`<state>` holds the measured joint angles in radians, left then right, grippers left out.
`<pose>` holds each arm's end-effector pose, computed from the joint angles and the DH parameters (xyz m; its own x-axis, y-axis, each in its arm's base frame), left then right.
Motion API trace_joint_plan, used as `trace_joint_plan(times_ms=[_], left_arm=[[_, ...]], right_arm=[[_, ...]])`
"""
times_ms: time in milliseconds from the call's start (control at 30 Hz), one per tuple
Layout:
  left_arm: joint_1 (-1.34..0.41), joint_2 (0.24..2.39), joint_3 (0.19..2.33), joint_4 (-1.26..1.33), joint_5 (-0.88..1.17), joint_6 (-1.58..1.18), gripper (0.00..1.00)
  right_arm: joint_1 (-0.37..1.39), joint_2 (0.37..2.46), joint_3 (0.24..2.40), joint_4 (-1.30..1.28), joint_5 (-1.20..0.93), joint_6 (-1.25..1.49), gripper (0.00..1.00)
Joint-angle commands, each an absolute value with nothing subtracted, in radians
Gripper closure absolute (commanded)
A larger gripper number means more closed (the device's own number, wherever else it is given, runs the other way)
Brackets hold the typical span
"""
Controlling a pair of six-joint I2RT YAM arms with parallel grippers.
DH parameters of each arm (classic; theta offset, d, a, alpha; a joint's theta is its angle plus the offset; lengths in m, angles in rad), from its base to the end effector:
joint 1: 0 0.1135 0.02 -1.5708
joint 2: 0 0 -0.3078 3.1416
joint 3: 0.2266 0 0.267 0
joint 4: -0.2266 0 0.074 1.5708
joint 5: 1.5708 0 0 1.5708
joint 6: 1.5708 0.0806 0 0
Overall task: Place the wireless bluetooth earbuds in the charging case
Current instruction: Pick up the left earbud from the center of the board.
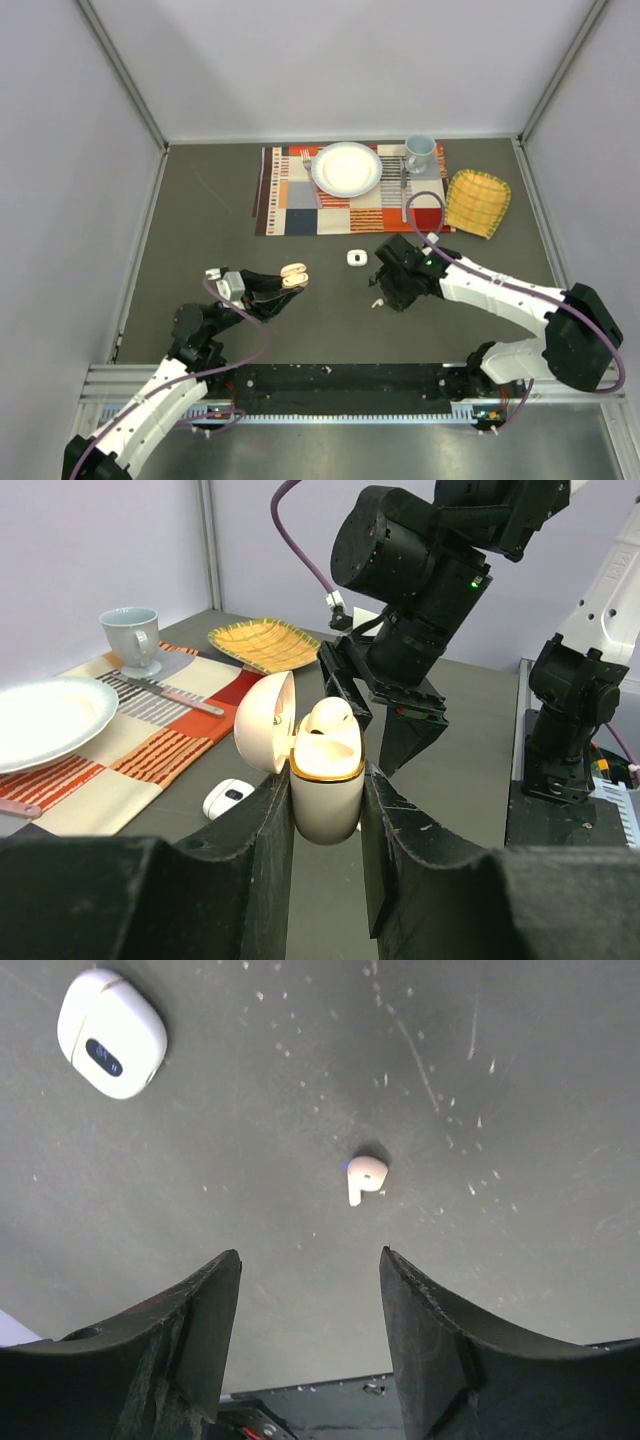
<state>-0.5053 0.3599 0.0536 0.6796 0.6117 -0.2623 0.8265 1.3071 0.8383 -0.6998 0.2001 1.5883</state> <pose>0.0900 -0.1027 0.2517 0.0841 -0.2891 -0.9536 0.9174 0.3961 -0.0392 0.1872 0.1796 0.2058 -0.6572 0.7329 -0.1760 0.6350 0.6641 0.3946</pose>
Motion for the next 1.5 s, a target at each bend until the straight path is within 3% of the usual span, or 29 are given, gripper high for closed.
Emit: trace_joint_plan(times_ms=[0, 800, 1467], left_arm=[[-0.508, 0.357, 0.006, 0.707, 0.606, -0.253, 1.00], [-0.508, 0.374, 0.011, 0.715, 0.620, -0.249, 1.00], [-0.508, 0.376, 0.005, 0.710, 0.606, -0.255, 1.00]], right_arm=[[0.787, 1.305, 0.828, -0.719, 0.212, 1.612, 0.43], [0.752, 1.468, 0.862, -0.715, 0.163, 1.631, 0.56], [0.739, 1.511, 0.867, -0.680, 0.158, 1.689, 0.59]])
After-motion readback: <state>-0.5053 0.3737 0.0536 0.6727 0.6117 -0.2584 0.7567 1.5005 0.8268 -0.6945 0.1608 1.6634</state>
